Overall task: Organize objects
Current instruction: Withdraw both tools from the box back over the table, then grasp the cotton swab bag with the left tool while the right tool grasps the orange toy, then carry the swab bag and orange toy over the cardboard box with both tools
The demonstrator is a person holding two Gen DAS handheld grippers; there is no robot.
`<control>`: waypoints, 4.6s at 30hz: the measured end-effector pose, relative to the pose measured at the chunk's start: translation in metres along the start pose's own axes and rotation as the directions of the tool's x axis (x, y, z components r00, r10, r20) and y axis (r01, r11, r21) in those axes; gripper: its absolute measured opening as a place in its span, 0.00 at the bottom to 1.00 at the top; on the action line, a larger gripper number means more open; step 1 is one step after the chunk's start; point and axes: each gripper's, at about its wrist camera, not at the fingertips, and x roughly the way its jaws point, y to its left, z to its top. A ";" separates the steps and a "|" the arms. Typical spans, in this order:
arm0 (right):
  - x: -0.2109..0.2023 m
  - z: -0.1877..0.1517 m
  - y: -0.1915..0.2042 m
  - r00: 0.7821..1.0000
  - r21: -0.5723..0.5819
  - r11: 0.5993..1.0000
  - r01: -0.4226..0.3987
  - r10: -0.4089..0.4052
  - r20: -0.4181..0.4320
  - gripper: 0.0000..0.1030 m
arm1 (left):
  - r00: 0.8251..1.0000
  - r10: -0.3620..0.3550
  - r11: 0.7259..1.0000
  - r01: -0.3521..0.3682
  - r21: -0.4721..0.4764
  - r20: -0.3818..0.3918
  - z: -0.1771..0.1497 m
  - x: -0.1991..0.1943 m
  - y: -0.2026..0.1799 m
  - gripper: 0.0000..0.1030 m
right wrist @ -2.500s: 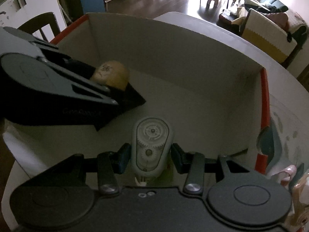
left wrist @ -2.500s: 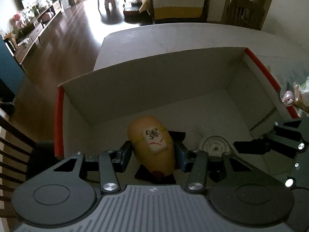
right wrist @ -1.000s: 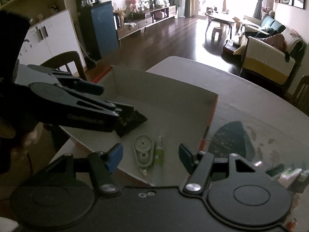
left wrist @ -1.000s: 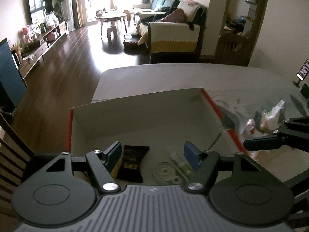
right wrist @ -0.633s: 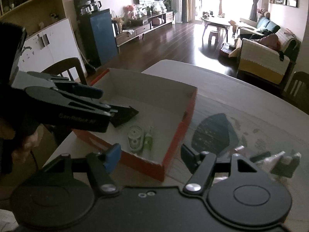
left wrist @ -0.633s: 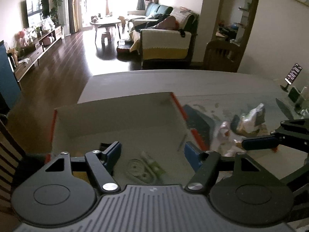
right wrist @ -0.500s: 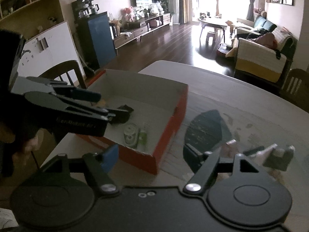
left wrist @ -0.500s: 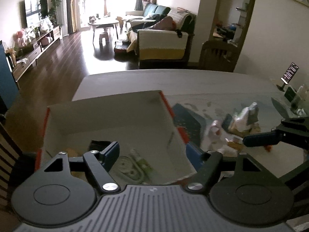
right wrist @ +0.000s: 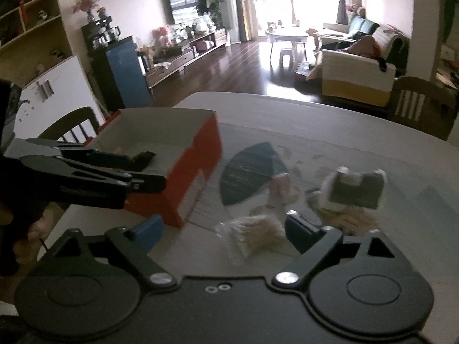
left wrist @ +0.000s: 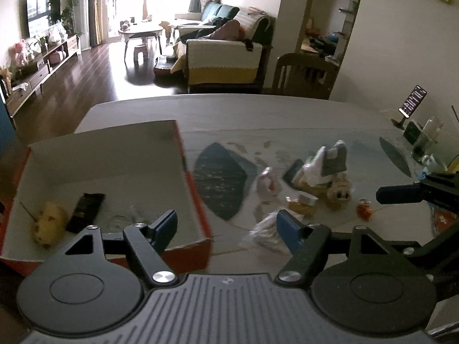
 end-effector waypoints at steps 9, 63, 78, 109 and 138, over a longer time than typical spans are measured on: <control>-0.009 -0.033 -0.062 0.996 0.091 0.992 0.083 -0.082 -0.023 0.91 | 1.000 -0.002 0.999 0.003 0.035 -0.020 -0.012 0.020 -0.043 0.82; 0.080 -0.086 -0.199 0.946 0.127 0.954 0.272 -0.241 -0.219 0.73 | 0.977 0.033 0.981 0.009 0.194 -0.210 -0.034 0.198 -0.093 1.00; 0.078 -0.084 -0.185 0.943 0.109 0.953 0.282 -0.254 -0.213 0.40 | 0.980 0.013 0.980 0.027 0.198 -0.198 -0.030 0.189 -0.093 0.57; -0.007 -0.067 -0.108 0.985 0.126 0.978 0.165 -0.157 -0.075 0.34 | 0.977 -0.138 0.989 0.146 0.037 -0.163 -0.024 0.106 -0.097 0.34; 0.005 0.043 0.021 0.994 -0.063 0.995 0.078 -0.073 0.076 0.34 | 0.994 -0.091 0.996 0.092 0.015 -0.063 0.019 0.029 -0.005 0.35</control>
